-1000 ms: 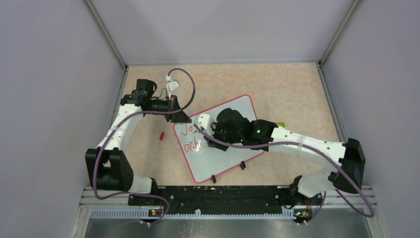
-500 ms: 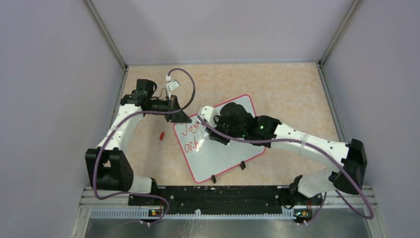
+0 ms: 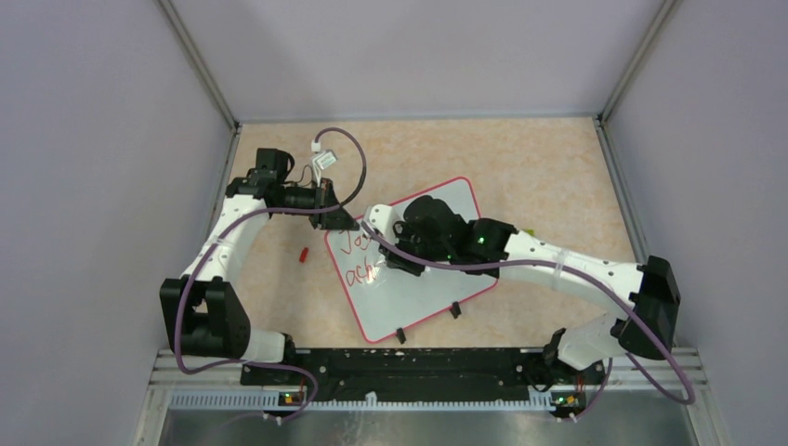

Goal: Write a sentence on the whiteboard

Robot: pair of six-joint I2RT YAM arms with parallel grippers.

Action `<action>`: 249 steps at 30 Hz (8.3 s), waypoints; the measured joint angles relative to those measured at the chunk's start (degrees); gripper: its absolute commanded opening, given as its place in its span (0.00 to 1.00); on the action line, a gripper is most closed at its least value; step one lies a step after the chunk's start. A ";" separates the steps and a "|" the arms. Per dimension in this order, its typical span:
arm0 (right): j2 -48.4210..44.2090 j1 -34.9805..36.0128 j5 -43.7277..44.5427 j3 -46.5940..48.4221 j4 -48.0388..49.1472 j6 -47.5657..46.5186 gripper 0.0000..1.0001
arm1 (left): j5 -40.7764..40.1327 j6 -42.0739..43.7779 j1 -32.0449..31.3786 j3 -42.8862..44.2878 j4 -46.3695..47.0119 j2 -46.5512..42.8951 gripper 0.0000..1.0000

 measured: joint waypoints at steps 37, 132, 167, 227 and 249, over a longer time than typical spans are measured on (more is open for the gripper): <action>0.72 -0.42 0.57 -0.09 0.37 0.00 0.00 | -0.09 0.02 0.00 0.00 0.00 0.00 0.00; 1.92 0.87 2.80 2.75 -1.55 -1.44 0.00 | -0.04 0.04 0.00 0.00 -0.07 -0.02 0.00; -2.99 -0.17 1.92 -0.70 -3.02 -1.44 0.00 | -0.02 0.02 0.00 0.00 -0.07 -0.02 0.00; -1.55 -2.16 3.30 -0.81 -1.27 -1.01 0.00 | -0.42 0.02 0.00 0.00 -0.04 -0.24 0.00; -0.57 -1.01 2.08 -0.92 -0.46 -0.74 0.00 | -0.48 0.04 0.00 -0.02 -0.09 -0.24 0.00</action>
